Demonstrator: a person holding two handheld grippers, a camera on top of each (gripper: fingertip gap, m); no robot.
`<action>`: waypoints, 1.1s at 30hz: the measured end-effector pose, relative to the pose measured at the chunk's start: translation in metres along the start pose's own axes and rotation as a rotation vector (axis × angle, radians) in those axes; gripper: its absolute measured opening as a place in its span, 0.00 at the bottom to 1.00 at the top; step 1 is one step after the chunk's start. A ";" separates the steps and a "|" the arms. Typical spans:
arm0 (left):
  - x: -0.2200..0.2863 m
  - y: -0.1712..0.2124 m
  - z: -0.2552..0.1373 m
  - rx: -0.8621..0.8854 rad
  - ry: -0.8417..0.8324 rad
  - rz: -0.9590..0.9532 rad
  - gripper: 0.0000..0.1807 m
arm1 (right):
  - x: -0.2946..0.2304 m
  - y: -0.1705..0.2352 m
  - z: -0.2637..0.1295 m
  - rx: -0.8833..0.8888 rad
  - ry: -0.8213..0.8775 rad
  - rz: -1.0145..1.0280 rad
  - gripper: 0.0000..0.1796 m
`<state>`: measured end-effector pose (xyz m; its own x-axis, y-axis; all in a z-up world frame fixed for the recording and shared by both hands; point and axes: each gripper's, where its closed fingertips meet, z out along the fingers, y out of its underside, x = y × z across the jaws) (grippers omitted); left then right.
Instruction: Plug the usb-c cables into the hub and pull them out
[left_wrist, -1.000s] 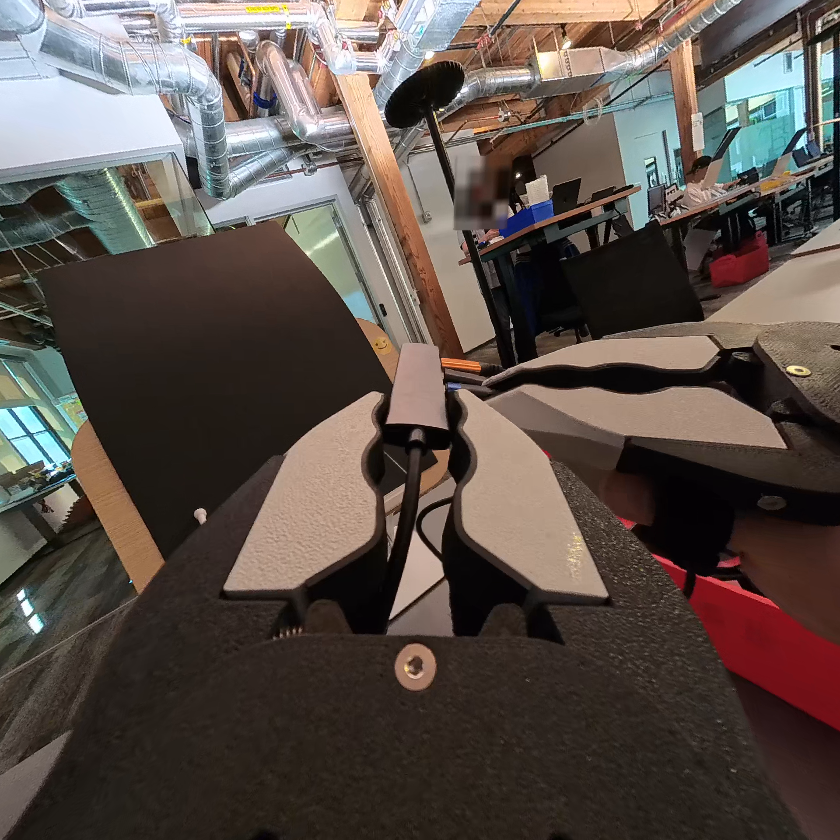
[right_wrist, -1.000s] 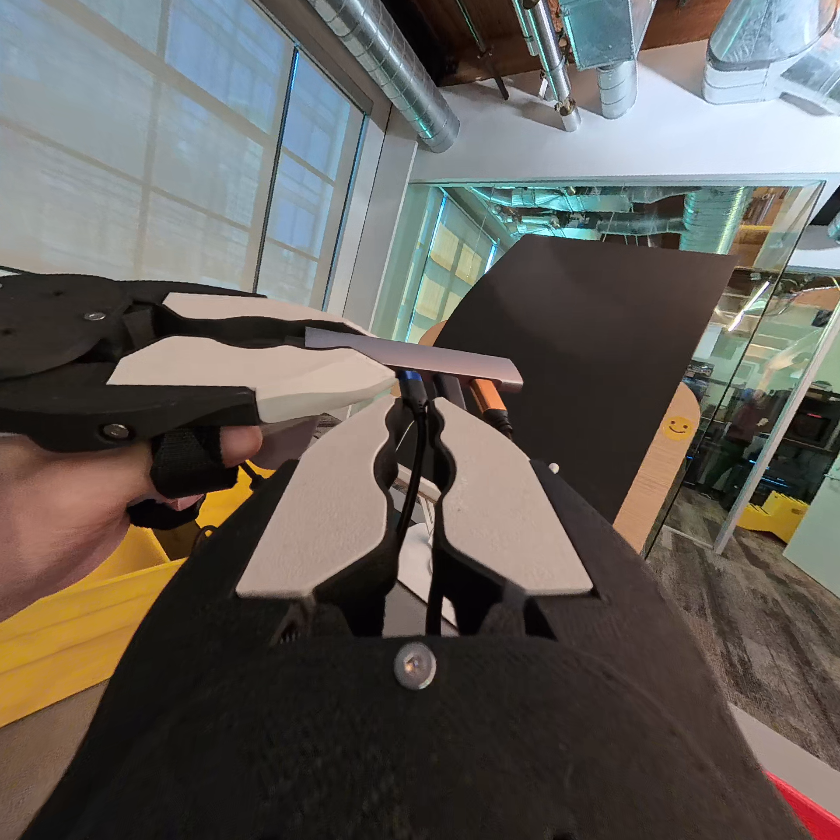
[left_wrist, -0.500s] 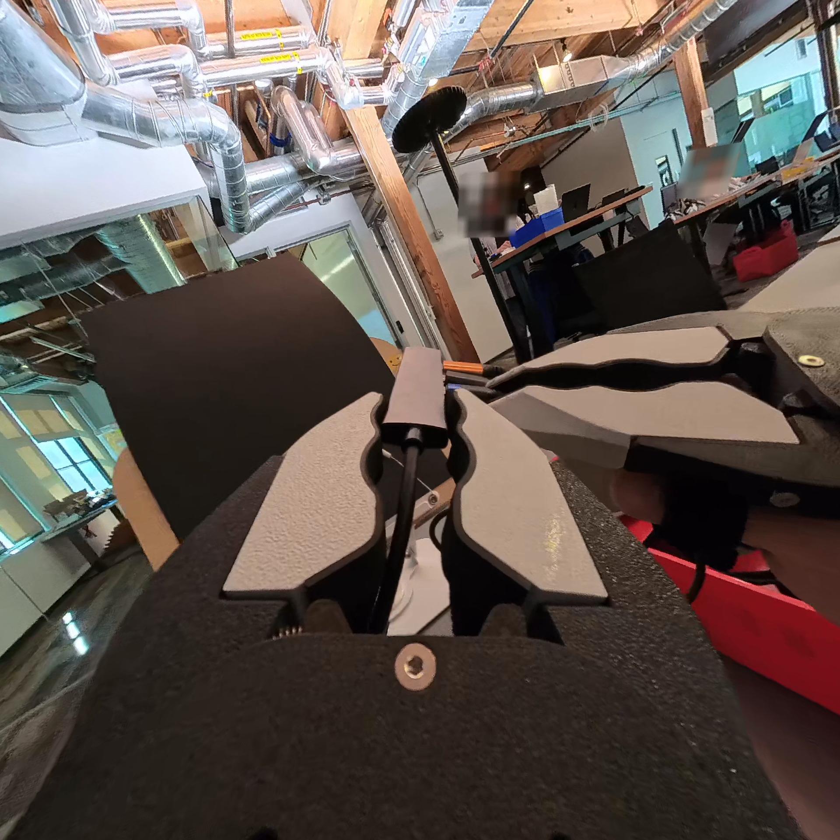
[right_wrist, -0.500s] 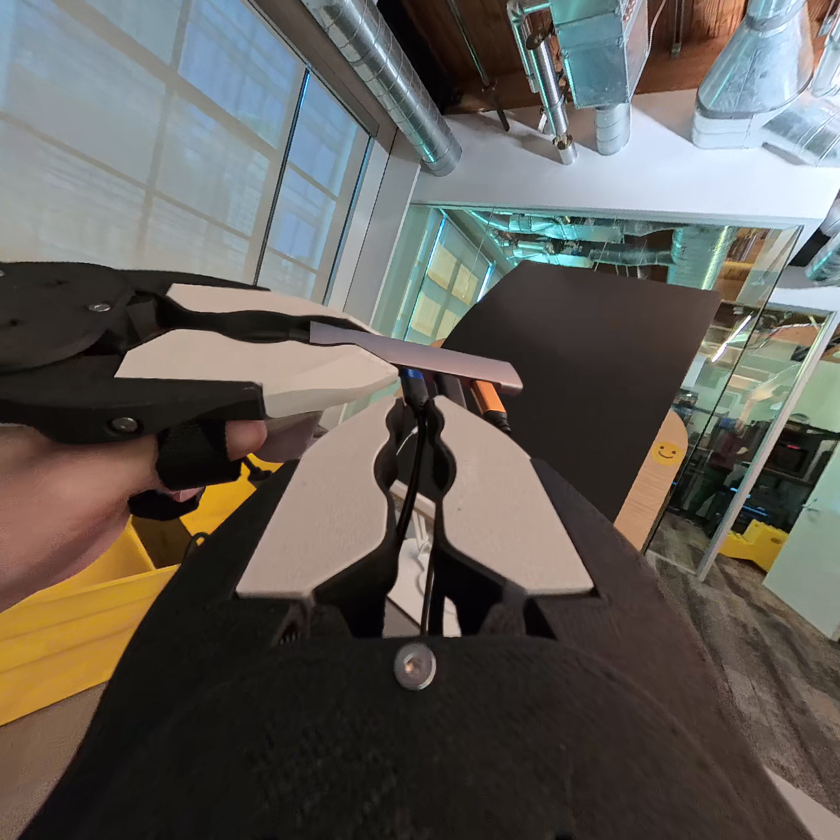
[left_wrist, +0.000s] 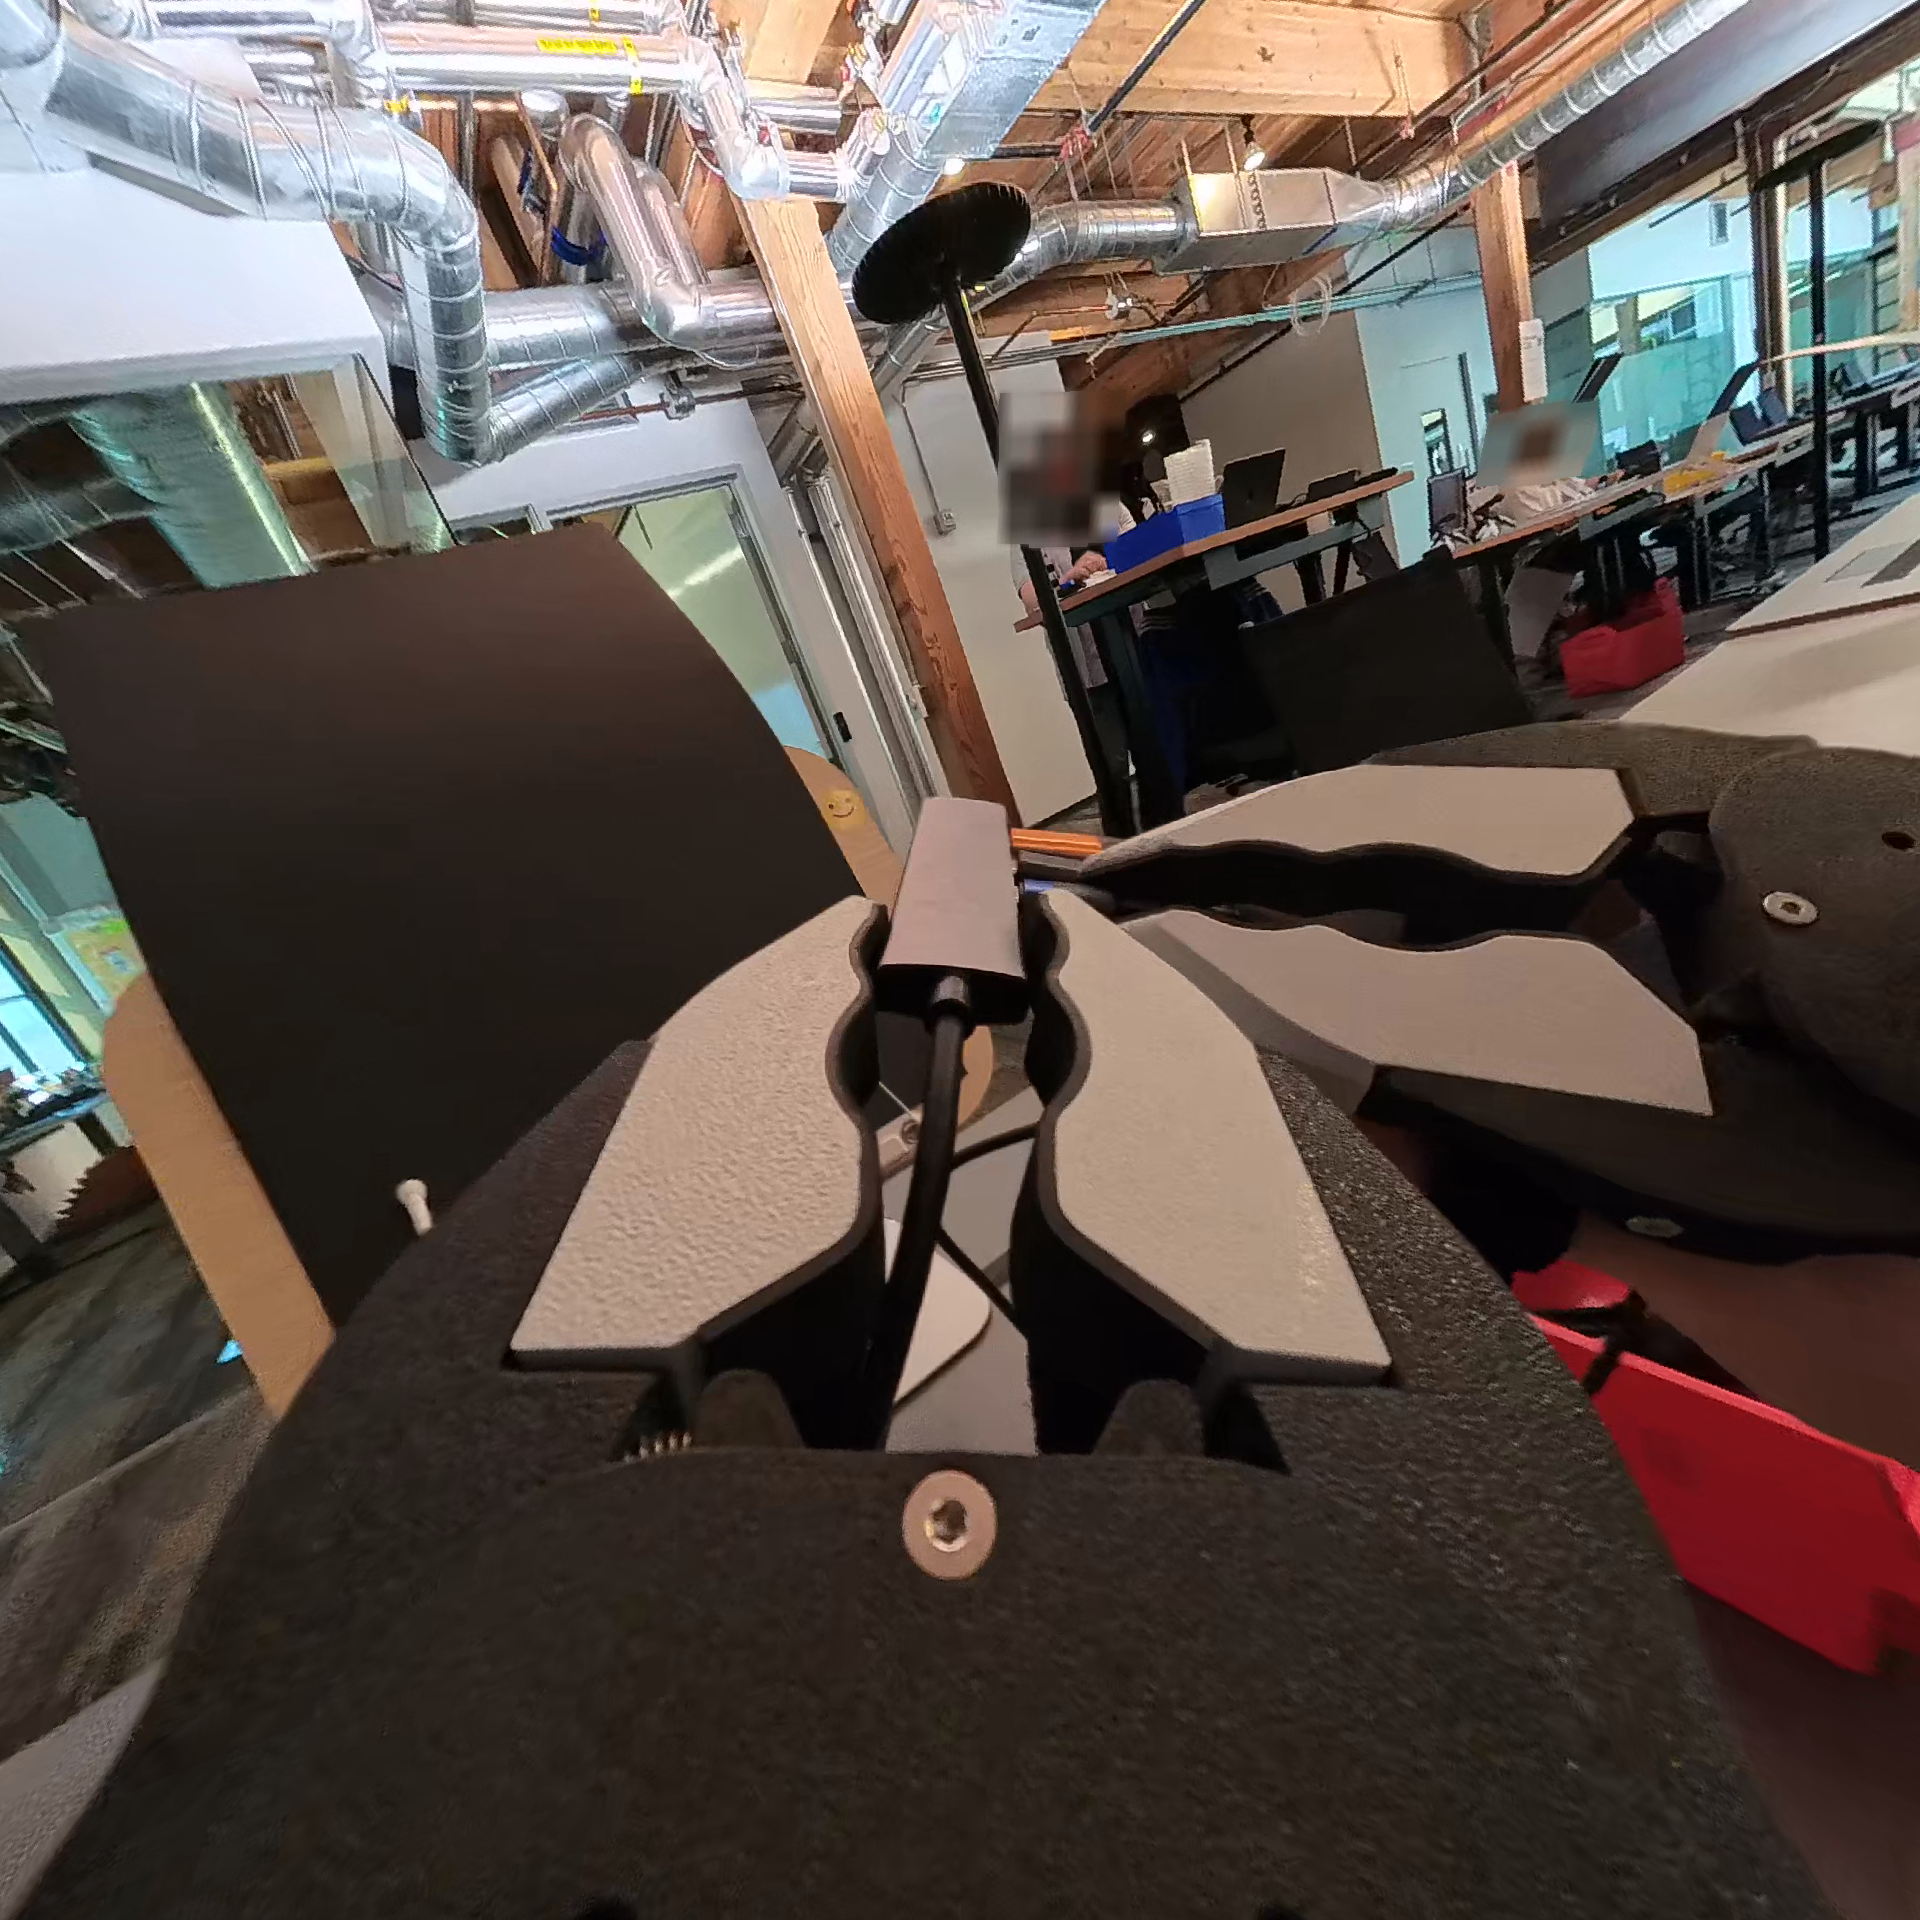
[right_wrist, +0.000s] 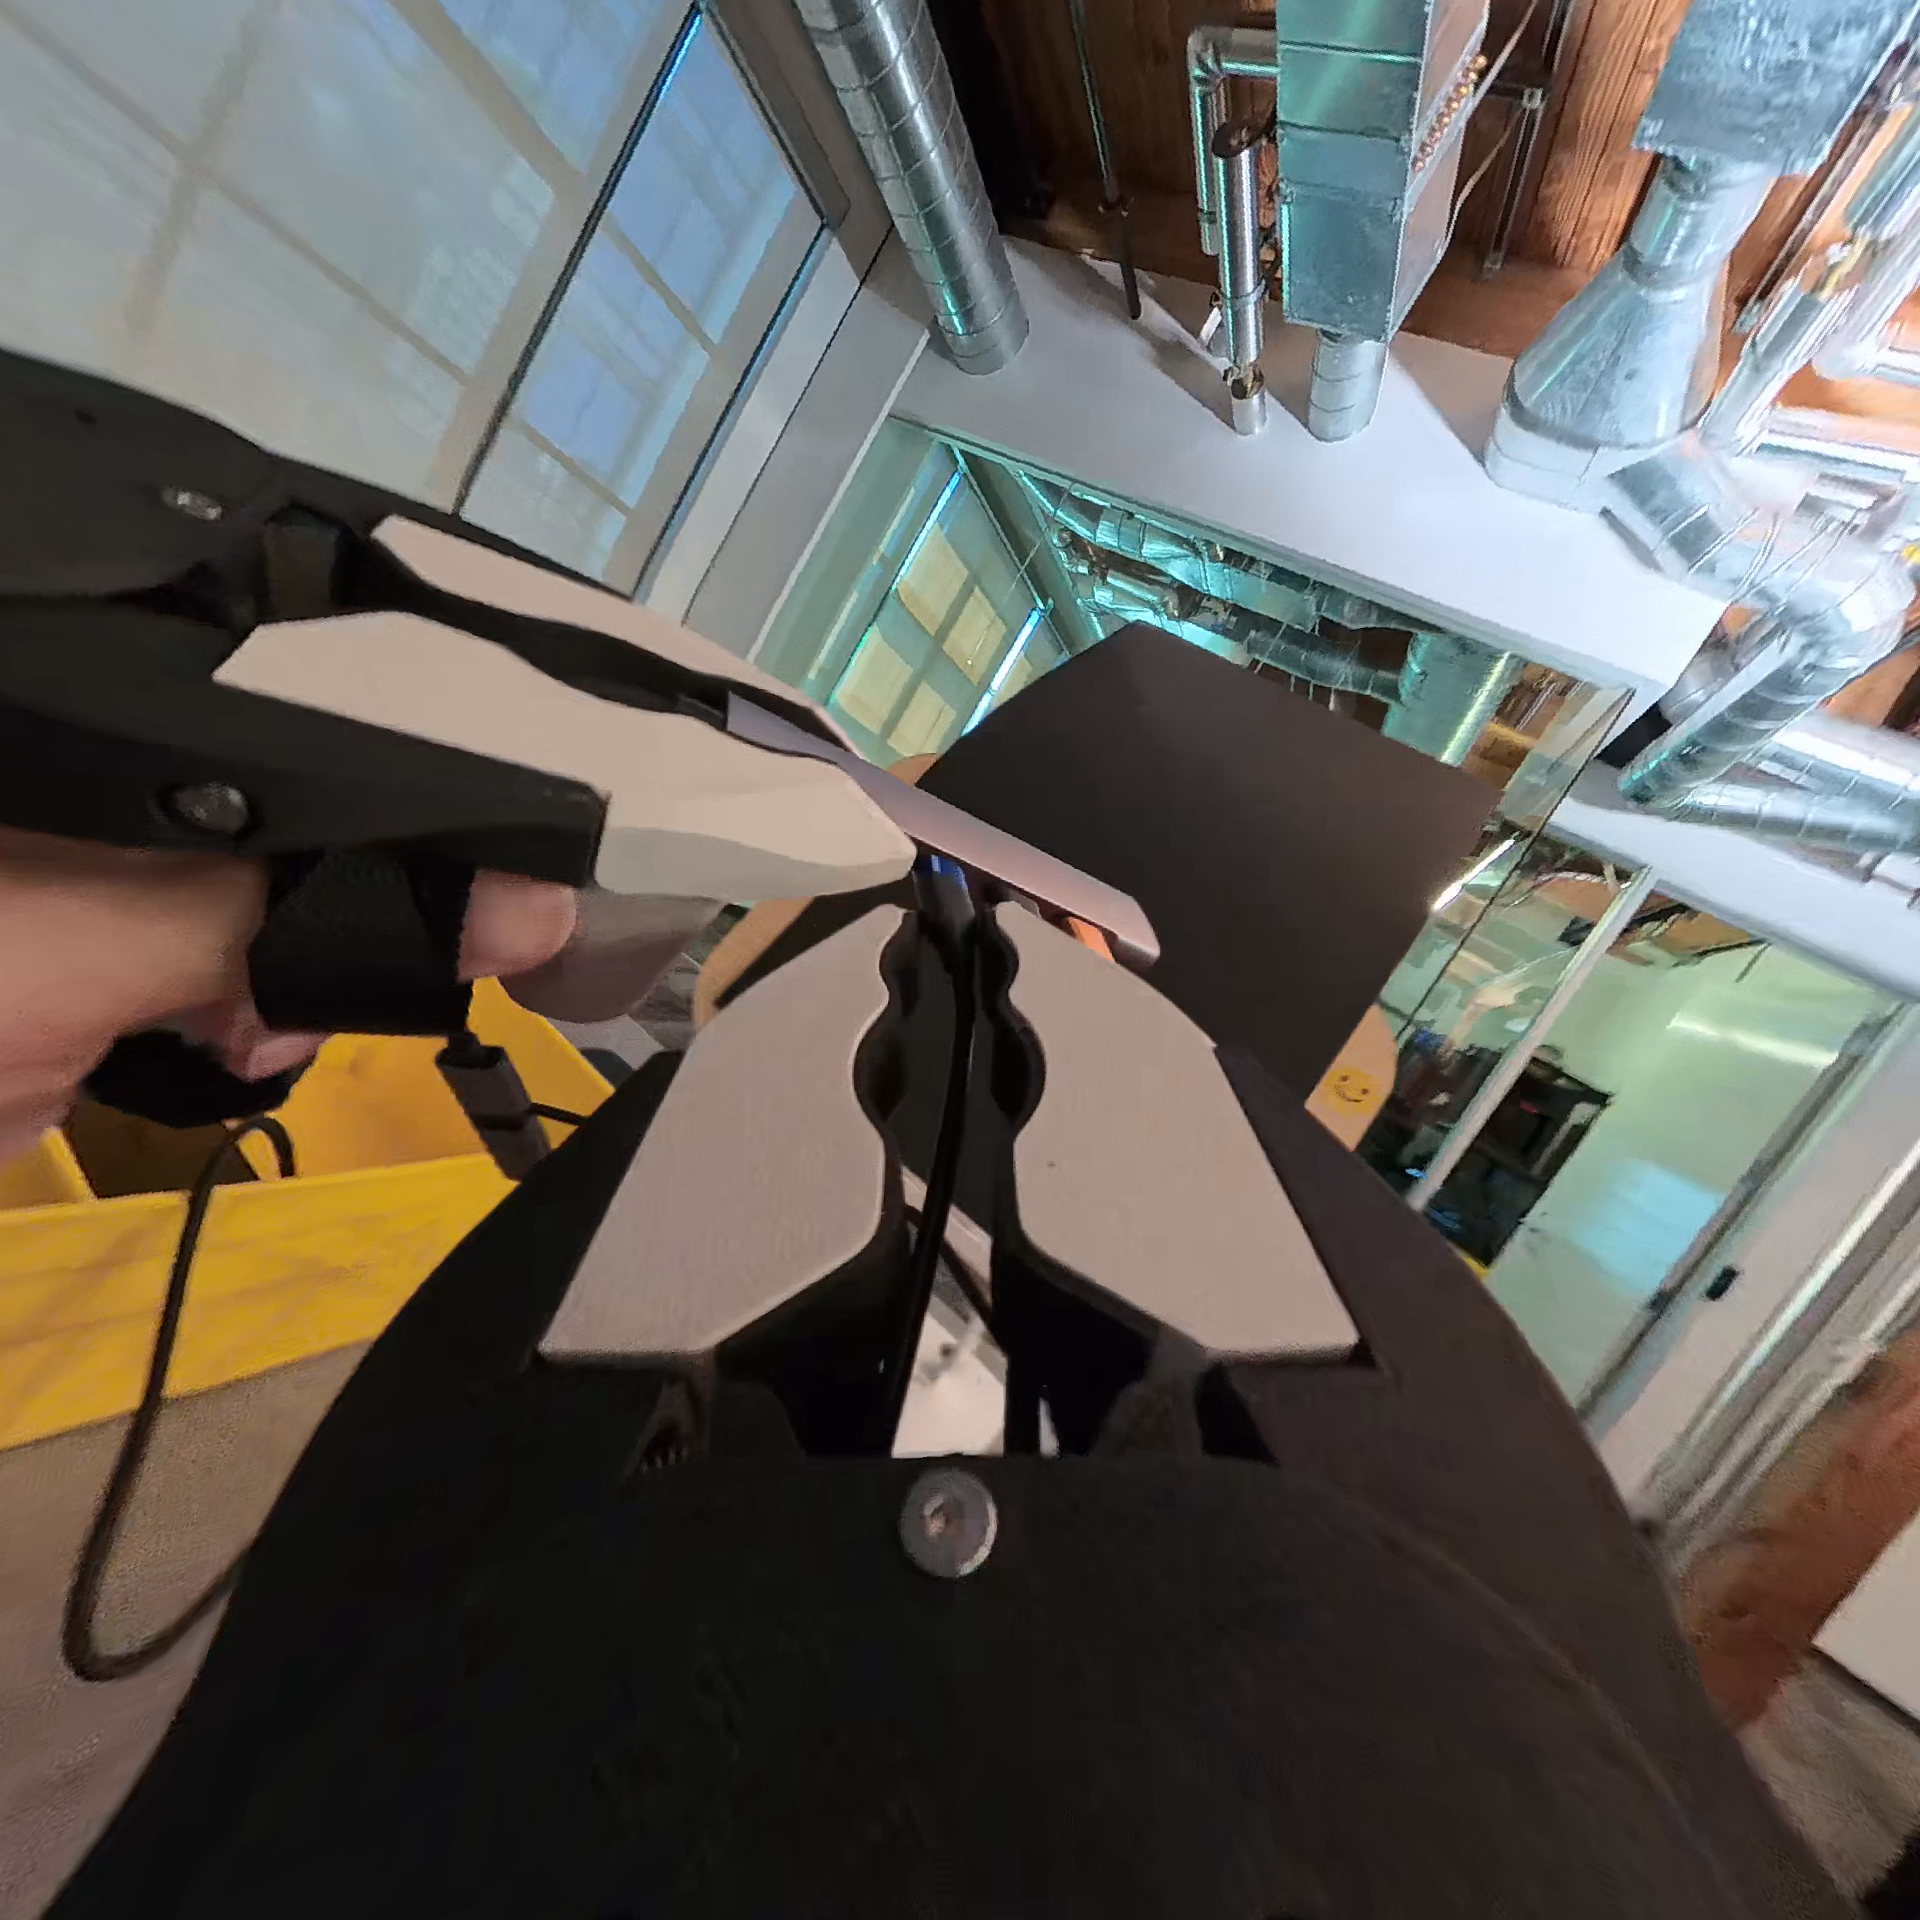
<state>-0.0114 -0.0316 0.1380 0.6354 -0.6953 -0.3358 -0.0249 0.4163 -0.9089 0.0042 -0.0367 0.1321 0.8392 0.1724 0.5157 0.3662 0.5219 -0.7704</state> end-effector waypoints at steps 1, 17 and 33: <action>-0.001 0.001 0.000 -0.006 0.005 -0.020 0.13 | 0.000 0.000 0.000 -0.005 0.008 -0.038 0.07; -0.003 0.012 0.002 -0.131 0.065 -0.087 0.13 | -0.006 0.007 0.002 -0.163 0.005 -0.469 0.05; -0.019 0.009 -0.002 -0.088 0.076 -0.169 0.13 | -0.017 -0.005 0.000 -0.114 -0.104 -0.156 0.07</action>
<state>-0.0253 -0.0161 0.1354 0.5760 -0.7946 -0.1919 0.0074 0.2398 -0.9708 -0.0122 -0.0419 0.1268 0.7247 0.1851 0.6637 0.5368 0.4522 -0.7123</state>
